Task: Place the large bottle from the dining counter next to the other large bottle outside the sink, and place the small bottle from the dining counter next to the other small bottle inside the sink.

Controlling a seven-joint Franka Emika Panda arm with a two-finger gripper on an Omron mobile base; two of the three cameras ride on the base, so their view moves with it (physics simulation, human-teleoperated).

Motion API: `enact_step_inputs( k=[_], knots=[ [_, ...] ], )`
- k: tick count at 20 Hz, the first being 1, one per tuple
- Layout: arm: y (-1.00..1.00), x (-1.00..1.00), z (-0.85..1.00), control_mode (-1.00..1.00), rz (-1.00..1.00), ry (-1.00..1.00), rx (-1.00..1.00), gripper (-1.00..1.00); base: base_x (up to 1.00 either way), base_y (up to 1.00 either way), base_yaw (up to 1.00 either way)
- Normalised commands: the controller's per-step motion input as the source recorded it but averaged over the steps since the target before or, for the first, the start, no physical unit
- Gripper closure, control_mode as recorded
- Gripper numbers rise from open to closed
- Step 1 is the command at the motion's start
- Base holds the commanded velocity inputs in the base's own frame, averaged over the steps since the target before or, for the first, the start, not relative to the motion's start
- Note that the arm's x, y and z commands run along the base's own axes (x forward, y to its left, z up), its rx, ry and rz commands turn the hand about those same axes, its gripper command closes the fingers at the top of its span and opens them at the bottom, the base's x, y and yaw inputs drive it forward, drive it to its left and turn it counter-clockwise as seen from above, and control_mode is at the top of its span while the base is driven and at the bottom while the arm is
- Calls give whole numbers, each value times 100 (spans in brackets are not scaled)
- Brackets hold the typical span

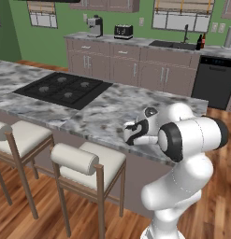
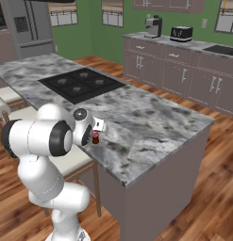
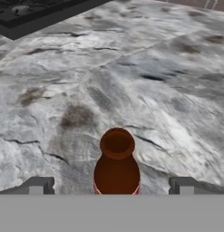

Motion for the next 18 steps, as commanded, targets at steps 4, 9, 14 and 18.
enact_step_inputs(
  k=[4, 9, 14, 18],
  knots=[
    [0, 9, -4, -100, 0, 0, 0, -100, 0, 0, 0],
    [0, 8, -2, -100, 0, 0, 0, -100, 0, 0, 0],
    [0, 9, -2, -100, 0, 0, 0, -100, 0, 0, 0],
    [0, 9, -4, -100, 0, 0, 0, -100, 0, 0, 0]
  ],
)
